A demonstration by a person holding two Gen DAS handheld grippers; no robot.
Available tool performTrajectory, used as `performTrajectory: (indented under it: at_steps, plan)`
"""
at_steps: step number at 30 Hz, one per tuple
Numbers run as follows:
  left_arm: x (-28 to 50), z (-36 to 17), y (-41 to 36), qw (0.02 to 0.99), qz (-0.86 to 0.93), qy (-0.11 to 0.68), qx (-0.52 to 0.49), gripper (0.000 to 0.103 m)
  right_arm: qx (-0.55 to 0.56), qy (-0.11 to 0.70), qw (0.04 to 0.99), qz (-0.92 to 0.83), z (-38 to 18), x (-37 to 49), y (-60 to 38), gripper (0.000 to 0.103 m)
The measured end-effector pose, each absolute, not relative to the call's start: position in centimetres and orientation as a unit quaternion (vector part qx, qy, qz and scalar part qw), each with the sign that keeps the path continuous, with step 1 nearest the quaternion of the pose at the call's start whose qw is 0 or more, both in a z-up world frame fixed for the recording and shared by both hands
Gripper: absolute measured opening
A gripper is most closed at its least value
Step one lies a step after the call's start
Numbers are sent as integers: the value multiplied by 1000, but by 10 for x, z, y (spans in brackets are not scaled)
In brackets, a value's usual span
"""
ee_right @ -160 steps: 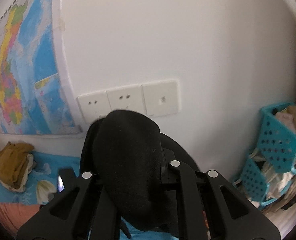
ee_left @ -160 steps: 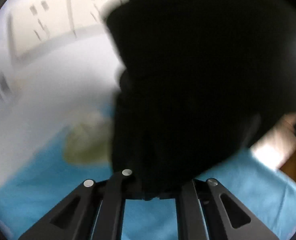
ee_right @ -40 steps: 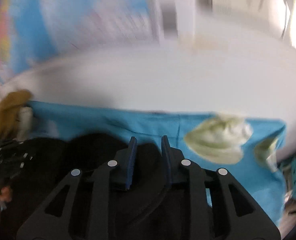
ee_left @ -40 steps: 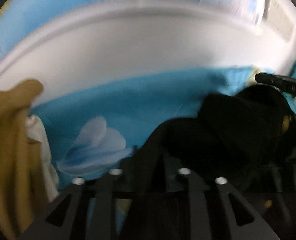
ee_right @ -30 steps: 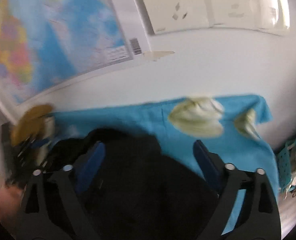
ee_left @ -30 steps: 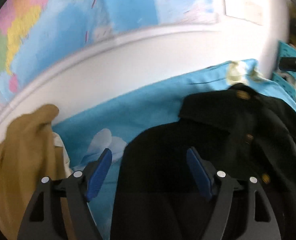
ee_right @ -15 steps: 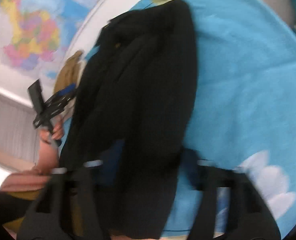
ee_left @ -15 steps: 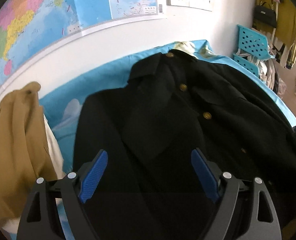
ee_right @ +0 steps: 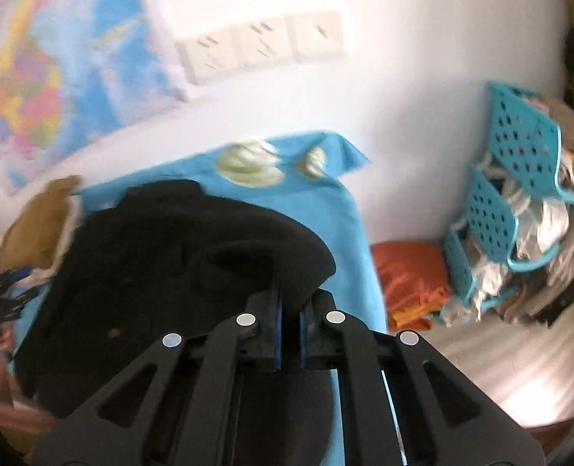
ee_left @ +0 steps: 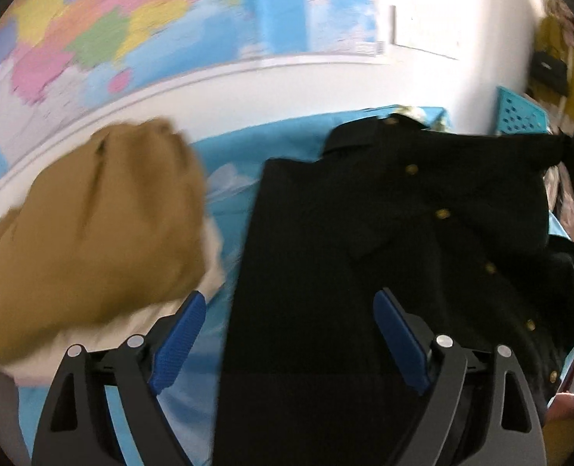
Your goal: Fold large clothes
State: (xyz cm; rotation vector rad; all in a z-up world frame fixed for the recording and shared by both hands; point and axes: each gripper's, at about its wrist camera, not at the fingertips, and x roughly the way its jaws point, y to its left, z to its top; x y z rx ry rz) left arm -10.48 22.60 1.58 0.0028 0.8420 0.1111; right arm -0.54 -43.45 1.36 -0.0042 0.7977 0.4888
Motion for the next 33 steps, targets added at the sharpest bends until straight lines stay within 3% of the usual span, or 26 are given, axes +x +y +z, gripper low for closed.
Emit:
performTrajectory:
  at_steps: [2,6,7,9,11,14,18,20,21,22,26,27,28,29,30,31,32,33]
  plan:
    - [-116,11,238,906,58,419,-8,87,-3,415,885,210,-18,9,-437,9]
    - [-145,1,254,901,52,431,-27,92,5,474,867,154,-77,23,-452,31]
    - [-151,-1,255,900,44,433,-32,95,22,465,871,155,-78,17,-459,31]
    - [-165,-5,254,896,27,441,-34,96,31,451,879,150,-67,1,-466,55]
    - [-175,-9,253,895,-2,444,-37,97,35,402,899,168,-45,-32,-470,70]
    - [-188,-20,248,888,-43,455,-46,97,31,361,904,229,-22,-83,-462,81]
    - [-198,-42,242,872,-55,486,-35,95,7,348,895,280,-22,-129,-442,82]
    - [-200,-50,241,866,-43,498,-22,59,16,354,886,300,-29,-144,-433,82]
    - [-202,-48,242,871,-31,491,-12,47,20,358,881,308,-34,-148,-429,82]
    - [-204,-43,245,874,-29,485,-23,9,22,361,878,314,-38,-150,-427,82]
    - [-204,-9,267,889,95,449,13,6,41,362,869,334,-45,-161,-423,81]
    - [-205,2,282,888,132,441,0,7,43,358,870,335,-45,-164,-424,81]
    - [-205,10,296,884,166,436,-11,14,46,355,869,341,-45,-167,-425,81]
    - [-205,13,303,878,197,437,-8,40,47,353,869,343,-46,-170,-427,81]
    - [-203,15,310,864,246,439,10,56,47,350,871,342,-47,-172,-428,81]
    - [-202,14,311,850,290,438,34,80,47,346,872,343,-47,-176,-431,81]
    - [-202,13,310,843,310,437,44,90,48,344,872,346,-48,-179,-434,81]
    - [-204,12,306,846,305,436,43,90,49,341,872,346,-49,-183,-437,81]
